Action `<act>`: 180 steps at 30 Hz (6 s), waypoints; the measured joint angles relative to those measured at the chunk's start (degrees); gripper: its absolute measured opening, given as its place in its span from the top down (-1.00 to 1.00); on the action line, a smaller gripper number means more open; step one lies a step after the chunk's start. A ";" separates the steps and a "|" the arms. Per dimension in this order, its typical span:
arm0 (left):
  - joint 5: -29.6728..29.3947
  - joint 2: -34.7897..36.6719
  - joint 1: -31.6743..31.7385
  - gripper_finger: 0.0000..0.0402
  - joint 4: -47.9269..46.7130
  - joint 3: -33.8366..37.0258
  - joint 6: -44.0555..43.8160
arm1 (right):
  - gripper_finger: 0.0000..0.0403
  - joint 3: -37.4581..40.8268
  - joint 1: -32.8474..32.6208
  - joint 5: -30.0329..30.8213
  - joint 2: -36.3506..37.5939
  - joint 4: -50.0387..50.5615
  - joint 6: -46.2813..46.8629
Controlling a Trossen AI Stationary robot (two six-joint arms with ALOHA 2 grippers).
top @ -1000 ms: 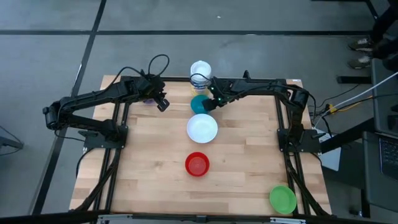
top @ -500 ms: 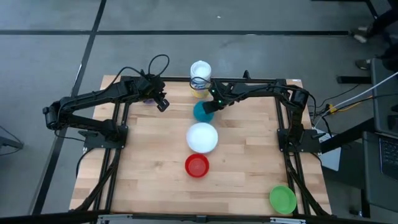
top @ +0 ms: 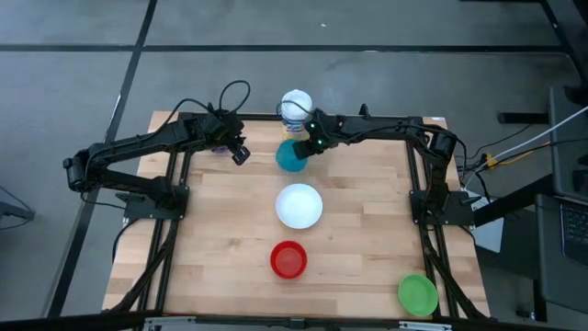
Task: Nest bowls inside each other
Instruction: Stack the light blue bowl on top of the white bowl
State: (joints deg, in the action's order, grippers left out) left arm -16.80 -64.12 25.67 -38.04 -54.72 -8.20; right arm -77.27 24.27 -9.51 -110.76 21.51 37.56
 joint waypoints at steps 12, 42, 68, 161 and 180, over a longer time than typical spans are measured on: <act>-0.04 0.00 0.00 0.51 0.00 0.00 -2.02 | 1.00 -20.71 -1.75 -13.17 0.05 -7.63 -2.56; 4.47 0.00 7.73 0.51 2.65 0.00 -1.68 | 1.00 -27.22 4.74 -44.21 15.62 -47.65 8.13; 5.86 -0.04 7.82 0.51 3.54 0.00 -3.20 | 0.99 -27.17 -5.31 -57.86 18.75 -85.42 13.85; 8.32 -1.86 0.97 0.51 4.31 0.00 -7.12 | 1.00 0.07 -12.31 -12.62 14.77 19.01 -12.70; 10.83 -11.44 -2.79 0.51 12.83 0.00 -7.27 | 1.00 0.17 -12.32 -16.84 0.07 16.74 -14.01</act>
State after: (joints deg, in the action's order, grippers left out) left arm -5.97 -75.56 22.88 -25.21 -54.72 -15.46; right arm -77.10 11.94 -26.35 -110.69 38.25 23.55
